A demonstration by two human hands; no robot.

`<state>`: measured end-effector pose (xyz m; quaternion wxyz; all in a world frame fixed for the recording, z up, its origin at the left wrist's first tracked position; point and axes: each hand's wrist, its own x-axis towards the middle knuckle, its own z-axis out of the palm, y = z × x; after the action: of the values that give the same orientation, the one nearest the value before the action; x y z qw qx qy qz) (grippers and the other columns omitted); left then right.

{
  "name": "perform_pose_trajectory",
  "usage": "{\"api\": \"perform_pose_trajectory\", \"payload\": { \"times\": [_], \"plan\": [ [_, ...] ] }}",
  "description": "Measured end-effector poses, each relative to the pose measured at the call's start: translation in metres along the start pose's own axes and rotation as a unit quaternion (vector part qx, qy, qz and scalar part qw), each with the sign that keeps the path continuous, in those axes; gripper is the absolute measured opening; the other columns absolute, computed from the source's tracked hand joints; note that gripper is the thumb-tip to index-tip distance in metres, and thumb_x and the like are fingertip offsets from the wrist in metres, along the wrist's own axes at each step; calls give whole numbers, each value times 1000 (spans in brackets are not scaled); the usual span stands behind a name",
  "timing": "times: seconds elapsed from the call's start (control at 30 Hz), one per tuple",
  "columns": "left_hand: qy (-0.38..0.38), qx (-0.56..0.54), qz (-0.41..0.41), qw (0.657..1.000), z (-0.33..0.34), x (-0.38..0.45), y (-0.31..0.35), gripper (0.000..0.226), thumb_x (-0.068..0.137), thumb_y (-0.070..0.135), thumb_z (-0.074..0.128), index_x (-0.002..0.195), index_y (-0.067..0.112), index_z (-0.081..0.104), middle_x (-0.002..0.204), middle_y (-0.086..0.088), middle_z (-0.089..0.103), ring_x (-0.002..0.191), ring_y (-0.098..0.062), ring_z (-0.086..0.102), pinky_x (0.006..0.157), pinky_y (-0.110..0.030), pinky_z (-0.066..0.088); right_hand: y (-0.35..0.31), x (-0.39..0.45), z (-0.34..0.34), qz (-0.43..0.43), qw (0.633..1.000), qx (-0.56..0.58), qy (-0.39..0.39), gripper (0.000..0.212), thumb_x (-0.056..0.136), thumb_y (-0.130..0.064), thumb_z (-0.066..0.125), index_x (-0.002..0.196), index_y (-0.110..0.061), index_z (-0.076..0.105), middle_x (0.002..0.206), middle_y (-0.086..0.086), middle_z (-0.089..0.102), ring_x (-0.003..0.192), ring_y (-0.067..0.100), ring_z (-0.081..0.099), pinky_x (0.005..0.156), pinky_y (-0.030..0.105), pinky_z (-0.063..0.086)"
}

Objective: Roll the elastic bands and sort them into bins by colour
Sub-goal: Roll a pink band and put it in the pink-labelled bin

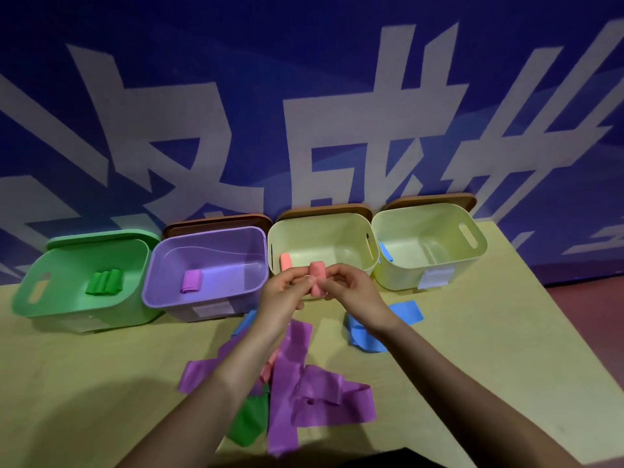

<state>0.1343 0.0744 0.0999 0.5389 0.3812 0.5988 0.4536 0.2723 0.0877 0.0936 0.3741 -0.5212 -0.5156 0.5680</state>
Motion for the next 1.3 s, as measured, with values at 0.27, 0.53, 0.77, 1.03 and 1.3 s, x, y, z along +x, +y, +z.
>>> {"api": "perform_pose_trajectory", "payload": {
  "times": [0.27,0.53,0.77,1.03,1.3],
  "plan": [
    [137,202,72,967,-50,102,-16,26,94,12,54,115,13,68,113,-6,67,96,-15,61,77,-18,41,16,150,20,159,964,-211,31,27,84,-11,58,57,-11,58,58,3,55,63,19,53,64,28,45],
    [105,255,44,960,-66,147,-39,27,91,12,53,113,18,67,108,-6,64,94,-21,63,85,-33,50,78,220,47,275,904,-326,21,35,93,-27,54,64,-9,45,68,5,50,78,24,53,67,28,40],
    [105,242,48,963,-63,150,-48,30,87,5,54,112,19,65,97,-2,56,77,-15,57,72,-23,45,94,233,51,286,896,-340,13,33,94,-33,54,83,-2,57,89,11,54,82,25,51,70,28,39],
    [115,225,77,965,-61,152,-58,29,89,4,55,112,18,66,96,-4,55,78,-13,56,66,-8,40,102,237,56,282,896,-343,-3,32,92,-29,54,102,0,62,93,11,58,86,24,53,72,29,41],
    [121,211,86,966,-61,152,-62,29,91,5,54,113,18,66,96,-4,54,76,-7,54,66,-3,39,98,240,58,255,865,-430,-23,35,95,-33,50,103,-2,62,90,9,53,85,24,49,73,26,38]
  ]
}}
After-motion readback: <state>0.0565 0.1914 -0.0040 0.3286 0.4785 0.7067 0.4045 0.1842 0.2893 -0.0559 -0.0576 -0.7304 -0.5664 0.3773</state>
